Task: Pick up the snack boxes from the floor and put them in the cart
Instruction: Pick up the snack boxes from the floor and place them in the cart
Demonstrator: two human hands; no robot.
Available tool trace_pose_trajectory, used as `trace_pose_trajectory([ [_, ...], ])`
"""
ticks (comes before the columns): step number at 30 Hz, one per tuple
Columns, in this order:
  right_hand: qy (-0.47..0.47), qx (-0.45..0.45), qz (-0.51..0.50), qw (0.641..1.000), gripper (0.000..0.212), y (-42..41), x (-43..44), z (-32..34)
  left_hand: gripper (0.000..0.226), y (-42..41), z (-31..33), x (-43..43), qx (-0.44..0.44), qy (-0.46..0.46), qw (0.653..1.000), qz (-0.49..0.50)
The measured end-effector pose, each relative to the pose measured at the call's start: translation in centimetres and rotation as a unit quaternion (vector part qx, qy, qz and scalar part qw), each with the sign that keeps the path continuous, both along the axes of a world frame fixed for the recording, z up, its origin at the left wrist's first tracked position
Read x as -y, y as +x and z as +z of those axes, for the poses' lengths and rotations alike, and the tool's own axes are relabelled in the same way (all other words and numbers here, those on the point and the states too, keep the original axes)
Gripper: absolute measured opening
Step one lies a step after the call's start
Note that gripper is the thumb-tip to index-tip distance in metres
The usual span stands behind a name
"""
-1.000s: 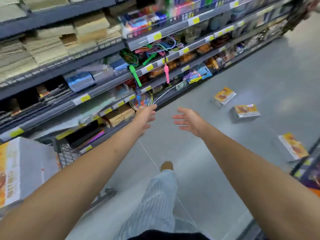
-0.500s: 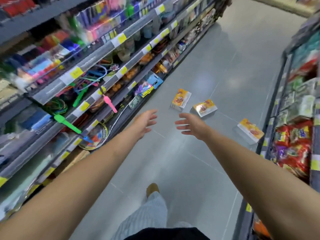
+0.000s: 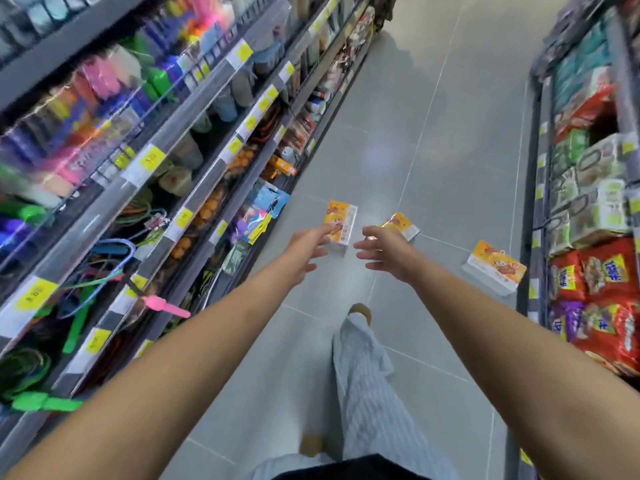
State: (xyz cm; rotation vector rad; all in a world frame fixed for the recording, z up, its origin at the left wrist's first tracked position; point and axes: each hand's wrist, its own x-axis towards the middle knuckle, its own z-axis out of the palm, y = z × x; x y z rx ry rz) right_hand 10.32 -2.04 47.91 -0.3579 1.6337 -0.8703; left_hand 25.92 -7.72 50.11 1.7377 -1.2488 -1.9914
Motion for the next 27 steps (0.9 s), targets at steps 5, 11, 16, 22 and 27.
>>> trace_pose_trajectory([
  [5, 0.021, 0.028, -0.029, 0.999, 0.010, -6.1, 7.8, -2.6, 0.055, -5.6, -1.8, 7.3, 0.002, 0.050, 0.998, -0.028],
  [11, 0.069, 0.049, -0.034, 0.996, 0.008, -13.1, 17.3, -6.6, 0.042, -12.2, -4.9, 17.4, 0.030, 0.072, 0.997, 0.005],
  [16, 0.108, 0.061, -0.063, 0.990, 0.008, -17.3, 22.7, -11.7, 0.029, -16.4, -9.2, 24.6, 0.050, 0.077, 0.995, 0.027],
  [22, 0.138, 0.088, -0.097, 0.982, 0.011, -19.0, 28.0, -19.6, 0.012, -19.7, -17.0, 31.0, 0.103, 0.085, 0.991, 0.009],
  [27, 0.162, 0.082, -0.147, 0.972, 0.008, -20.2, 31.4, -29.3, 0.028, -21.2, -28.5, 34.8, 0.132, 0.110, 0.985, -0.006],
])
